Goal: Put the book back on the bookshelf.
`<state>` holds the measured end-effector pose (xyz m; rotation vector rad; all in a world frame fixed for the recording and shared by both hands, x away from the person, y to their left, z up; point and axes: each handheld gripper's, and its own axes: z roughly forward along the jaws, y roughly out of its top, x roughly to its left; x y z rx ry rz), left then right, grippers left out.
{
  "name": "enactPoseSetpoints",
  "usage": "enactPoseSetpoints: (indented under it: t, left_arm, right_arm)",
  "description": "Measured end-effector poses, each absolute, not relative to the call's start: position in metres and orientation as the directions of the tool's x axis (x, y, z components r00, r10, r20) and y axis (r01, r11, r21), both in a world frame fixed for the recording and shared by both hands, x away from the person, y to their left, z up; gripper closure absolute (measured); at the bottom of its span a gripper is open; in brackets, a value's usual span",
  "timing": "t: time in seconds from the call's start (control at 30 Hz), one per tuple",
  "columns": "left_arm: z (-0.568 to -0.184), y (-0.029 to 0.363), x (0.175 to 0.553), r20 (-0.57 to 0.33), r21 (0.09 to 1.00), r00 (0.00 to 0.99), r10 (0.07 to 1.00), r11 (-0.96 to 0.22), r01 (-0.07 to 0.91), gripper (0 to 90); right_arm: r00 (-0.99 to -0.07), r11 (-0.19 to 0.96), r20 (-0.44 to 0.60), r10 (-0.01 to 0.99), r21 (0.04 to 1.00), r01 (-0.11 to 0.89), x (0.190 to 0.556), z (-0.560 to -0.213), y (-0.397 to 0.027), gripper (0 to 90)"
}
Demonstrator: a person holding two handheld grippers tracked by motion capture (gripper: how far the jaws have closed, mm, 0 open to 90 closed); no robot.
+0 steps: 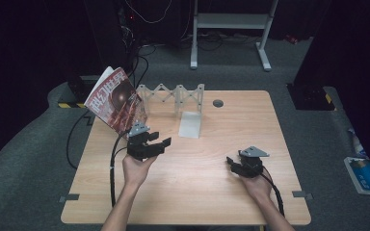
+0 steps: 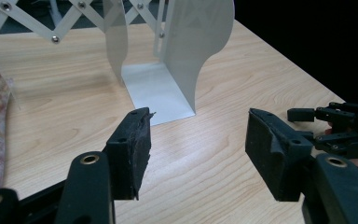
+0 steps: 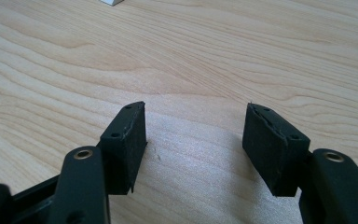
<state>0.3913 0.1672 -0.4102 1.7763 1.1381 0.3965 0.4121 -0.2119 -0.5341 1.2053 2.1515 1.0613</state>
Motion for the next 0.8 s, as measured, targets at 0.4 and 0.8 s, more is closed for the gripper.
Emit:
enactPoseSetpoints:
  t: [0.4, 0.8]
  left_arm:
    - [-0.419, 0.161, 0.392, -0.225, 0.839, 0.522, 0.822, -0.109, 0.533, 40.7]
    - [-0.425, 0.153, 0.394, -0.243, 0.834, 0.532, 0.811, -0.105, 0.542, 40.8]
  right_arm:
    - [-0.515, 0.321, -0.017, 0.857, 0.799, 0.508, 0.412, -0.534, -0.212, 39.7]
    - [-0.515, 0.321, -0.017, 0.857, 0.799, 0.508, 0.412, -0.534, -0.212, 39.7]
